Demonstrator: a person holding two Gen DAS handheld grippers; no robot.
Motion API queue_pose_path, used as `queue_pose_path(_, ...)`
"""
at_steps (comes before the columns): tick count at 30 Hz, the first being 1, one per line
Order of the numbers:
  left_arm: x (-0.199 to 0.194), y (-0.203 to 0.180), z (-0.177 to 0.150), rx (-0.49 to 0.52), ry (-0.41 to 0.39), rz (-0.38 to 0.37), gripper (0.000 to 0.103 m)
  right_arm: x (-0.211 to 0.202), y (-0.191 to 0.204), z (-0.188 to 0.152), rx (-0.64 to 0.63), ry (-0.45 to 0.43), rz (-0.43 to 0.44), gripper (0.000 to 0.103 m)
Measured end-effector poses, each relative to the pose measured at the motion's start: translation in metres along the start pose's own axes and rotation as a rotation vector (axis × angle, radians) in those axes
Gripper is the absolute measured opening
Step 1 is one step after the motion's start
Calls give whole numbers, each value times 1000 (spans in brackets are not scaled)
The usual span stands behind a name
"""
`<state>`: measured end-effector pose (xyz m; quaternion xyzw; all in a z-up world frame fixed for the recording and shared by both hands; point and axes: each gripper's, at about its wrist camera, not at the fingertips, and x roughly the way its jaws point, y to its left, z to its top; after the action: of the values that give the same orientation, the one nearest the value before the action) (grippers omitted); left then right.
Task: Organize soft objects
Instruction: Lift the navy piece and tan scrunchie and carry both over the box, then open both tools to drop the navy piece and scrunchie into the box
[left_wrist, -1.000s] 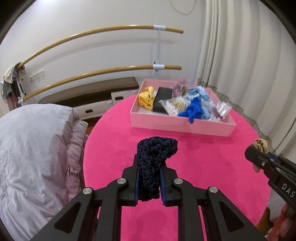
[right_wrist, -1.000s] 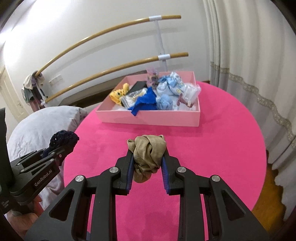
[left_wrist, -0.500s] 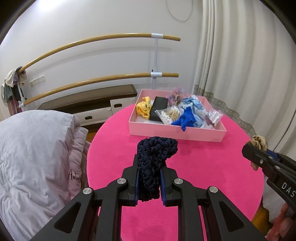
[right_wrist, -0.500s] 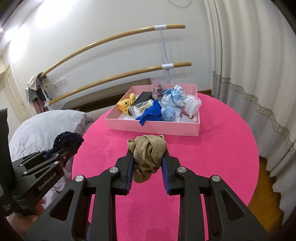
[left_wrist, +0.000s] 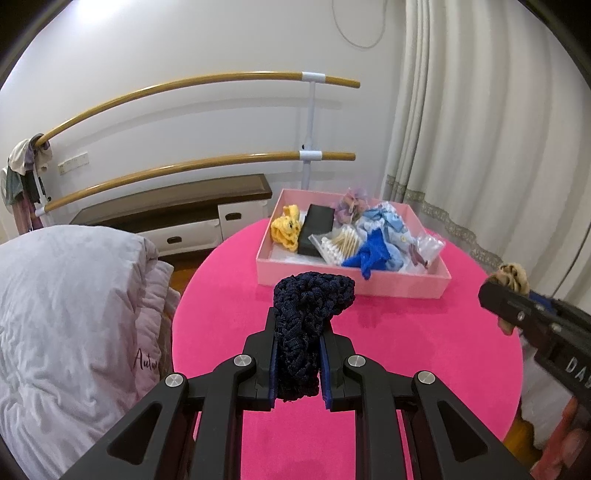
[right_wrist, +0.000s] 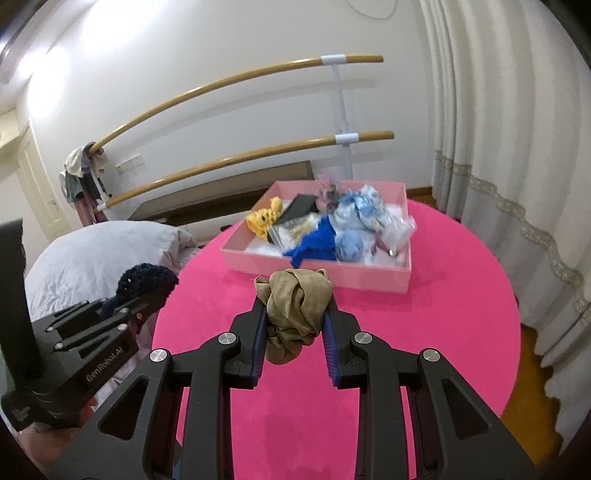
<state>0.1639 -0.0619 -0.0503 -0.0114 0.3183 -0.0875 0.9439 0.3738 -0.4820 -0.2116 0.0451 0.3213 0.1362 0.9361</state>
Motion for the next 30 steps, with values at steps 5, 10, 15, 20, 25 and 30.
queue_pose_path(5,17,4,34,4,-26,10,15,13,-2,43,-29,-10,21,25)
queue_pose_path(10,46,5,72,8,-31,3,16,43,-6,86,-53,7,38,25)
queue_pose_path(15,90,7,108,6,-4,-9,16,86,-14,120,-40,54,57,25)
queue_pose_path(20,137,8,136,-1,37,-24,16,128,-27,142,-27,104,53,25)
queue_pose_path(25,178,5,155,2,63,-28,16,157,-36,150,-22,141,51,25)
queue_pose_path(30,210,2,168,5,80,-29,16,177,-42,154,-19,164,47,26)
